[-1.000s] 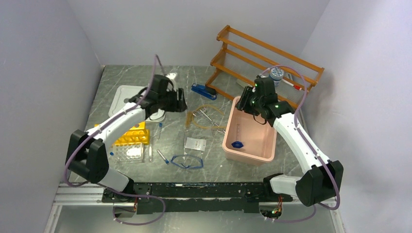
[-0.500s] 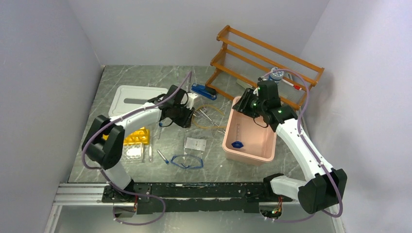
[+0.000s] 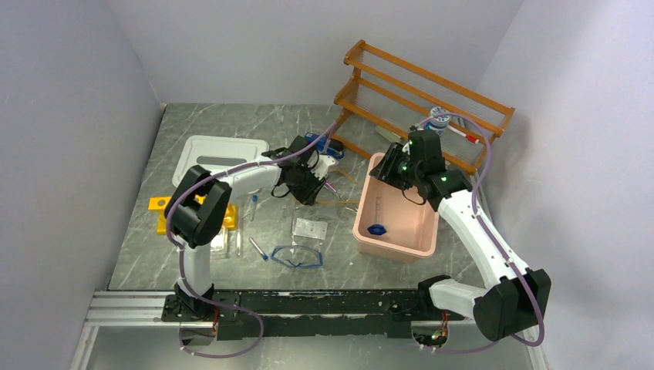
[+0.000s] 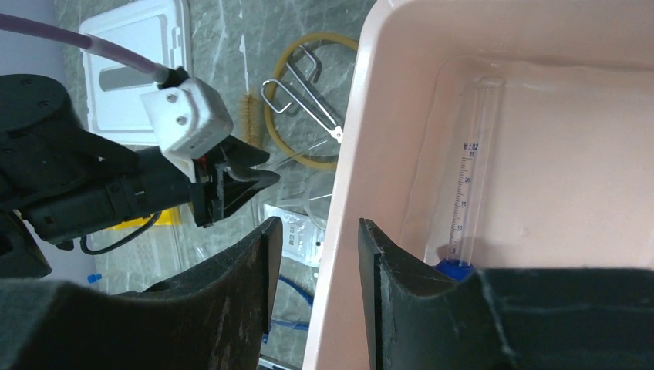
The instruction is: Organize the chemistry lab equipment
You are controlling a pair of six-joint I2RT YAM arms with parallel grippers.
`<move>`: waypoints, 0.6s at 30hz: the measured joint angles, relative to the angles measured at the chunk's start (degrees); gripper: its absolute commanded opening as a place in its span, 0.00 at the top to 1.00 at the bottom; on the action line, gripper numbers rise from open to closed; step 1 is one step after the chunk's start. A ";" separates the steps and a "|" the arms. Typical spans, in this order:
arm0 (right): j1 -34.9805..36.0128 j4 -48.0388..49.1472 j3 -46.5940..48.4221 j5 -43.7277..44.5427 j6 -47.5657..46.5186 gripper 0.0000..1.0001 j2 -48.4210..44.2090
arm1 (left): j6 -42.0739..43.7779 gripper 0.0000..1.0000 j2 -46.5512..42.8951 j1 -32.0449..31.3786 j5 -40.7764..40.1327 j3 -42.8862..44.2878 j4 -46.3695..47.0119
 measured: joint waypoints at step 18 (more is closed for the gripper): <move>0.00 0.33 -0.24 1.20 -0.52 0.56 0.52 | 5.42 0.89 2.99 -1.68 -4.72 0.98 -2.67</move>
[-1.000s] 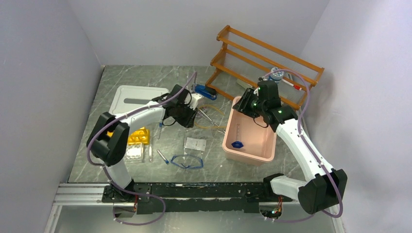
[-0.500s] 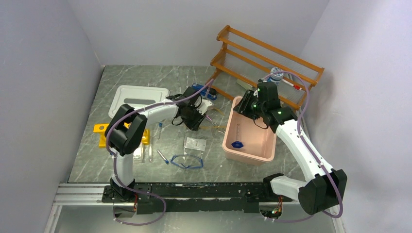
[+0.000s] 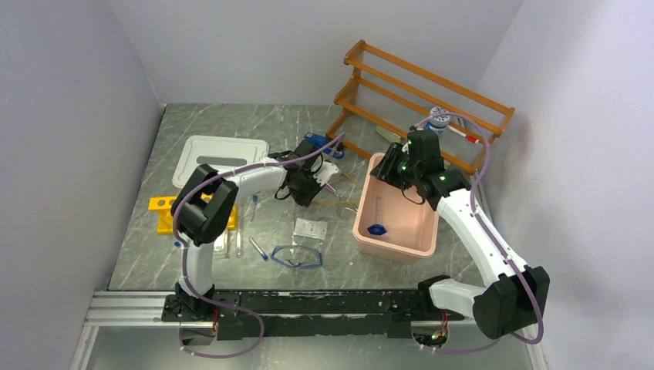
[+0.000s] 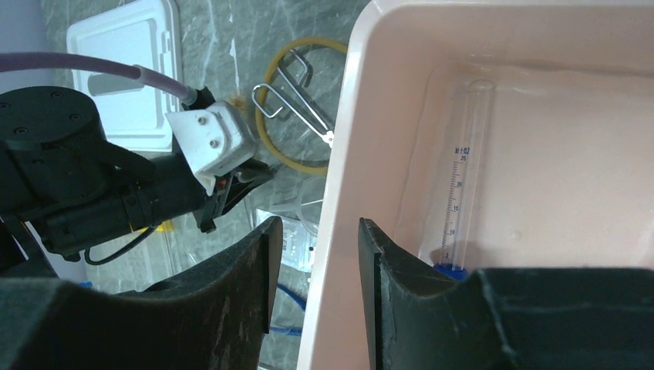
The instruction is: Organize the chemistry lab equipment
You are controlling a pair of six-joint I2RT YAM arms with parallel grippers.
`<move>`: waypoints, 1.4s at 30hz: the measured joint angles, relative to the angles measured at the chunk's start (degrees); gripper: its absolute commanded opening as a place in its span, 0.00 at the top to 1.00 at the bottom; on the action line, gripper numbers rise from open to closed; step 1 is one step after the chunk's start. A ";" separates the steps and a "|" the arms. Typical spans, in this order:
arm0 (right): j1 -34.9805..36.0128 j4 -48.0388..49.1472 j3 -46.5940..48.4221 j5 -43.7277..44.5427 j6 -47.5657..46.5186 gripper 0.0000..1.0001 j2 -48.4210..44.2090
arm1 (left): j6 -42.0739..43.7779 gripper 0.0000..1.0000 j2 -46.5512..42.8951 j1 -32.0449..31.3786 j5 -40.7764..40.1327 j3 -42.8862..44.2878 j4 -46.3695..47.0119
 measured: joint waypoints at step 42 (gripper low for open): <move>4.92 27.54 1.66 -15.54 12.24 0.53 6.80 | -54.77 0.95 -24.33 4.26 25.29 -8.02 35.89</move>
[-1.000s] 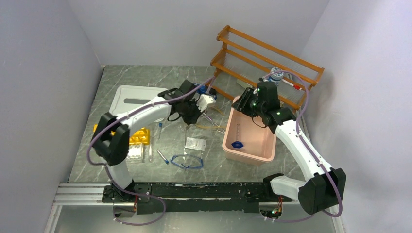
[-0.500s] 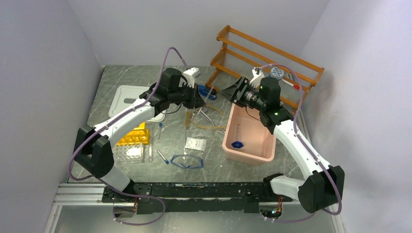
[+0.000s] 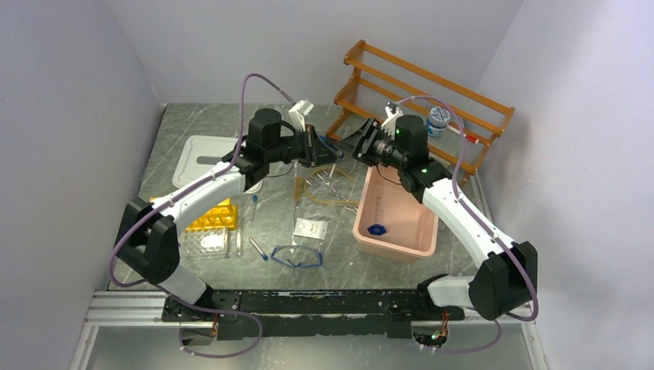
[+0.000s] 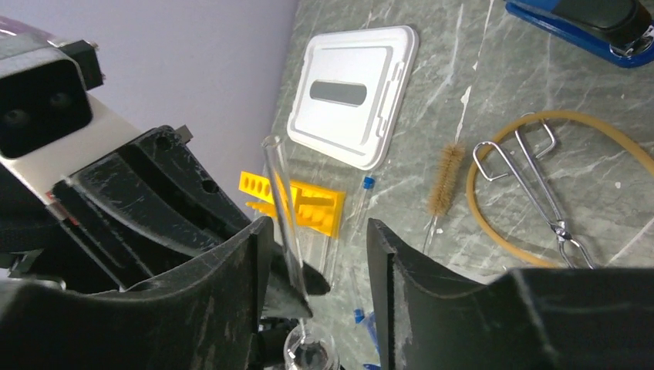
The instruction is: Organize the chemistry lab equipment
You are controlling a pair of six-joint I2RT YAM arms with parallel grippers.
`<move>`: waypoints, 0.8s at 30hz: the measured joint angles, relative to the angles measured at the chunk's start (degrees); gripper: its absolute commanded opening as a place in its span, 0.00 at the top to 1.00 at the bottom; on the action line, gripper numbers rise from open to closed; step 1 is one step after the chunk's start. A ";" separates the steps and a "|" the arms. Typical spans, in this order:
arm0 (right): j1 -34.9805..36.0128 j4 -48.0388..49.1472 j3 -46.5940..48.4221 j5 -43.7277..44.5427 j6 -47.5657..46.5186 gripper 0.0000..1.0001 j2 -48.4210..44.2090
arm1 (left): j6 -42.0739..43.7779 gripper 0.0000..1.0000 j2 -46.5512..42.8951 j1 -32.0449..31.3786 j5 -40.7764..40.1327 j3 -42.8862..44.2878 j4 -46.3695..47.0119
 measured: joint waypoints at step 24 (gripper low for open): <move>-8.39 -17.70 12.02 0.11 -8.20 1.00 1.18 | 15.93 0.11 -4.76 4.04 -3.65 7.34 -12.83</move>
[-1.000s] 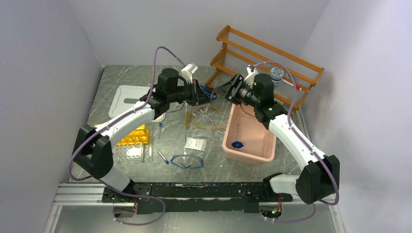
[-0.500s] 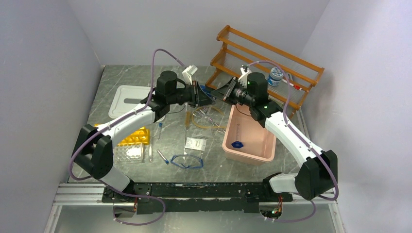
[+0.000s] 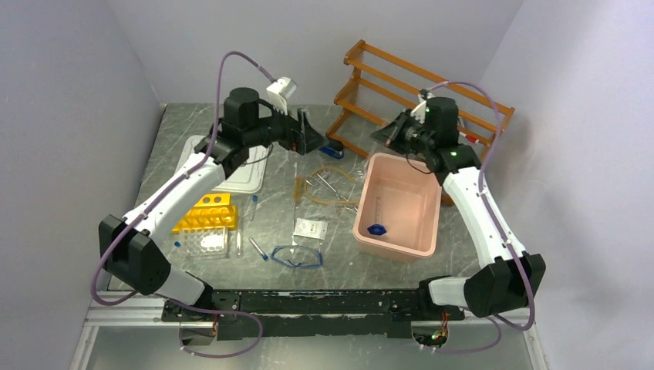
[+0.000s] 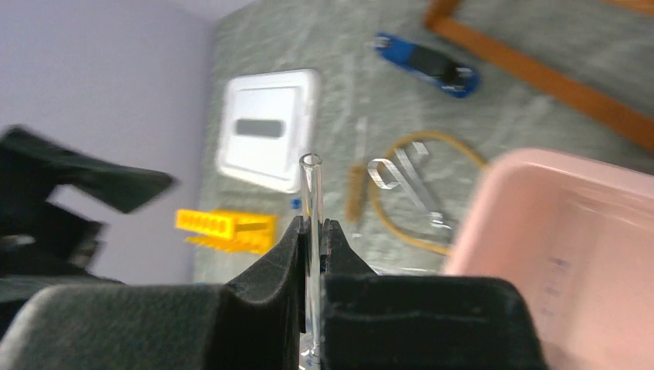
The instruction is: Organize the chemistry lab equipment
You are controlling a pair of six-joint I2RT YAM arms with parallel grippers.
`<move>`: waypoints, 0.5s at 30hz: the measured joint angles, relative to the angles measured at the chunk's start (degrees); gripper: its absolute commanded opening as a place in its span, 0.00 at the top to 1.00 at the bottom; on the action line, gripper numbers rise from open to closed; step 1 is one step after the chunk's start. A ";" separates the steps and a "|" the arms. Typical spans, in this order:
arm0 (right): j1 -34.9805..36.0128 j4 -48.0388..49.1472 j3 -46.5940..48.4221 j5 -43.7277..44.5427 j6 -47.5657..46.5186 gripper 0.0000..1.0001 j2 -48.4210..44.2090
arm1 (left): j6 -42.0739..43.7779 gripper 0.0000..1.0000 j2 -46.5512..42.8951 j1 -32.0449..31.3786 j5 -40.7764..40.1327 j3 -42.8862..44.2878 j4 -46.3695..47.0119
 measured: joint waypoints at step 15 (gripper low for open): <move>-4.39 -18.23 -10.95 12.61 -8.92 1.00 -0.46 | 9.75 0.18 0.09 2.75 -9.01 1.31 -11.10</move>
